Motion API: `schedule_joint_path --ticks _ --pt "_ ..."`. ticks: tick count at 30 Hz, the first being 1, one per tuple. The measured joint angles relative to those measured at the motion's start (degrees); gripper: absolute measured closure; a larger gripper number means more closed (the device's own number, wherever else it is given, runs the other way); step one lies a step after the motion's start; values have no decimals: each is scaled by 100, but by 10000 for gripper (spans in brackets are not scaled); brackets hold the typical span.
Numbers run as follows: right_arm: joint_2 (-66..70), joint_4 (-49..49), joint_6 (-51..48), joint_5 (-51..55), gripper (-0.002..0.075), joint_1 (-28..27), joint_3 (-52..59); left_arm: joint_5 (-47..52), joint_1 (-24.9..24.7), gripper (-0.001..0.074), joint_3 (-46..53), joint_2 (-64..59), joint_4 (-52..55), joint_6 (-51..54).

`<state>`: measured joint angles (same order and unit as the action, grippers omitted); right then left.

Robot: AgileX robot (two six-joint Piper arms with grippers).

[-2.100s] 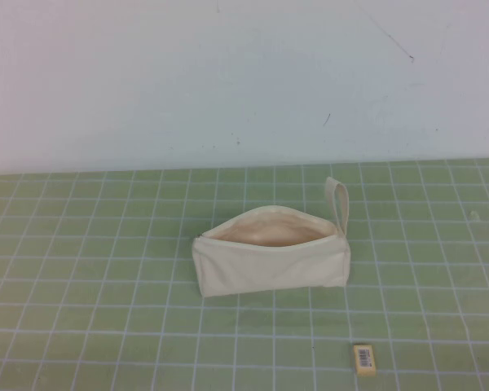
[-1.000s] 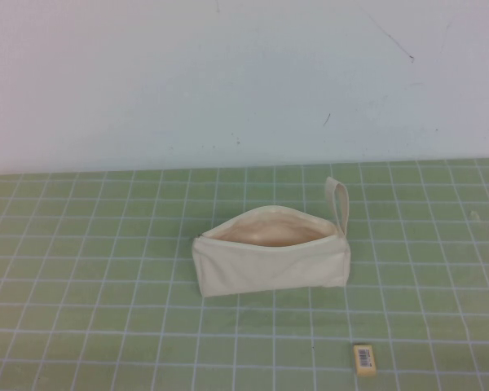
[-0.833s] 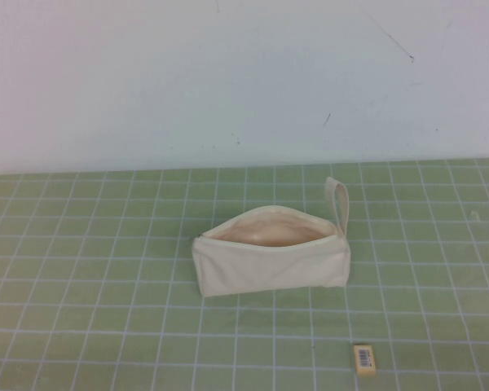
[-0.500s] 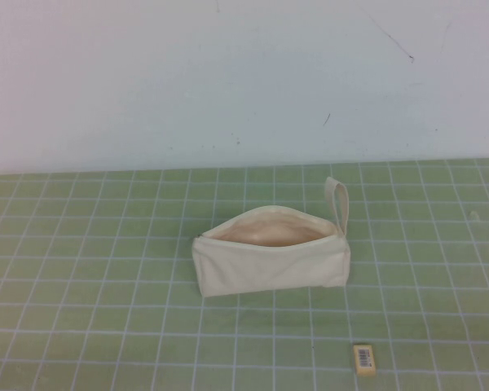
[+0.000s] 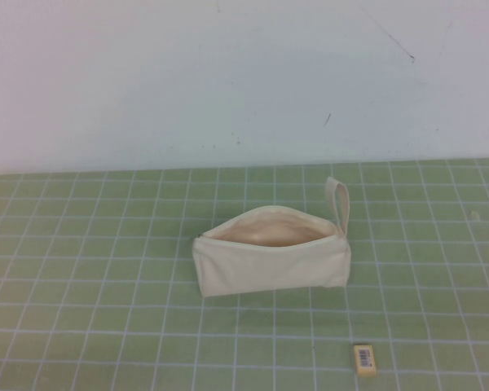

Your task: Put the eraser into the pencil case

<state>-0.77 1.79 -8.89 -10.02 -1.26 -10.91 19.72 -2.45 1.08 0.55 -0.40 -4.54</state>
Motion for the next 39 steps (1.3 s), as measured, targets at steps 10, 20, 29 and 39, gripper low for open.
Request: schedule_joint_path --ticks 10,20,29,39 --pt "1737 111 -978 4105 727 0 -2696 0 0 736 0 0 0 -13" --pt "4892 1794 -2767 5544 727 0 -3000 0 0 736 0 0 0 -3" --pt "7312 2483 -3702 4469 726 708 -3020 0 0 736 0 0 0 -3" --pt "9111 2580 -3338 3688 726 2650 -3830 0 0 736 0 0 0 11"
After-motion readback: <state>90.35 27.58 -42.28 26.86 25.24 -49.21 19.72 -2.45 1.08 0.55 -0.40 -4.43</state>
